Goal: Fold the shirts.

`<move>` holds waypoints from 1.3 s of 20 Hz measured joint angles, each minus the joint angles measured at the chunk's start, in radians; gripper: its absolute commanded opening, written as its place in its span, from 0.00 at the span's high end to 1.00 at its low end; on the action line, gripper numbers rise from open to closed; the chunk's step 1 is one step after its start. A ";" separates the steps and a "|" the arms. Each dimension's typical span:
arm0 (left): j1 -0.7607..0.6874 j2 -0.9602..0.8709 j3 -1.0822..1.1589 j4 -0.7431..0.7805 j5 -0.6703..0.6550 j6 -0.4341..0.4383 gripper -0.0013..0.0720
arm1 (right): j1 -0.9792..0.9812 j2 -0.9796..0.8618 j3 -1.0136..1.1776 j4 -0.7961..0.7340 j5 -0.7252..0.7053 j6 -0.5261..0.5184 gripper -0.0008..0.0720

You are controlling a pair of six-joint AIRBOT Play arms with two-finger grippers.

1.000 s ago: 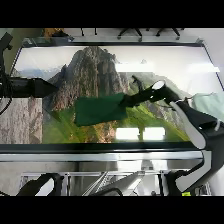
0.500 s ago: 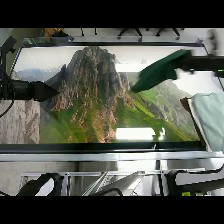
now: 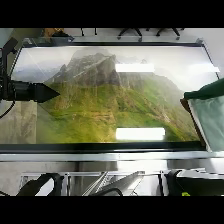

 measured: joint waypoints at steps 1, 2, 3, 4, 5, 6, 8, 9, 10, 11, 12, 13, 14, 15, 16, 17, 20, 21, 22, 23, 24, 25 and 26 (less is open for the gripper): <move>0.000 0.000 0.000 0.000 0.000 0.002 0.96 | -0.032 0.014 0.004 -0.056 0.021 0.021 0.96; 0.000 0.000 0.000 0.000 0.000 0.005 0.96 | -0.059 0.027 0.007 -0.119 0.041 0.037 0.96; 0.000 0.000 0.000 0.000 0.000 0.009 0.96 | -0.079 0.040 0.009 -0.188 0.058 0.053 0.96; -0.001 0.000 0.000 0.000 0.000 0.010 0.96 | -0.092 0.049 0.010 -0.248 0.079 0.064 0.96; -0.003 0.000 0.000 0.000 0.000 0.015 0.96 | -0.102 0.056 0.008 -0.313 0.101 0.080 0.96; -0.005 0.000 0.000 0.000 0.000 0.018 0.96 | -0.109 0.061 0.002 -0.370 0.122 0.091 0.96; -0.015 0.000 0.000 0.000 0.000 0.027 0.96 | -0.119 0.077 -0.032 -0.481 0.150 0.112 0.96; -0.023 -0.002 0.000 -0.001 0.000 0.034 0.96 | -0.121 0.085 -0.061 -0.533 0.162 0.123 0.96; -0.032 -0.006 0.000 -0.001 0.000 0.040 0.96 | -0.123 0.093 -0.097 -0.578 0.167 0.130 0.96; -0.042 -0.011 0.000 0.000 0.000 0.045 0.96 | -0.124 0.099 -0.135 -0.612 0.171 0.135 0.96; -0.053 -0.019 0.000 -0.001 0.000 0.049 0.96 | -0.125 0.105 -0.181 -0.646 0.175 0.145 0.96; -0.065 -0.027 0.000 -0.001 0.000 0.055 0.96 | -0.126 0.109 -0.226 -0.674 0.179 0.152 0.96; -0.076 -0.038 0.000 -0.001 0.000 0.063 0.96 | -0.126 0.113 -0.272 -0.695 0.180 0.159 0.83; -0.088 -0.050 0.000 0.000 0.001 0.069 0.96 | -0.127 0.115 -0.320 -0.719 0.180 0.161 0.50; -0.098 -0.063 0.000 -0.001 0.001 0.073 0.96 | -0.127 0.116 -0.362 -0.740 0.180 0.163 0.27; -0.108 -0.078 0.000 -0.001 0.002 0.079 0.96 | -0.127 0.115 -0.397 -0.761 0.169 0.166 0.27; -0.122 -0.113 0.000 0.000 0.004 0.089 0.96 | -0.127 0.100 -0.433 -0.798 0.151 0.171 0.29; -0.124 -0.120 0.000 0.000 0.007 0.090 0.96 | -0.127 0.092 -0.420 -0.795 0.147 0.171 0.37; -0.123 -0.125 0.002 0.000 0.010 0.093 0.96 | -0.127 0.085 -0.395 -0.775 0.135 0.174 0.44; -0.120 -0.129 0.008 0.000 0.013 0.093 0.96 | -0.127 0.078 -0.362 -0.742 0.129 0.174 0.51; -0.115 -0.131 0.019 0.000 0.015 0.095 0.96 | -0.127 0.072 -0.322 -0.692 0.119 0.174 0.63; -0.108 -0.133 0.035 -0.001 0.015 0.096 0.96 | -0.127 0.068 -0.285 -0.631 0.095 0.174 0.86; -0.099 -0.134 0.057 -0.001 0.014 0.095 0.96 | -0.126 0.068 -0.250 -0.549 0.067 0.169 0.88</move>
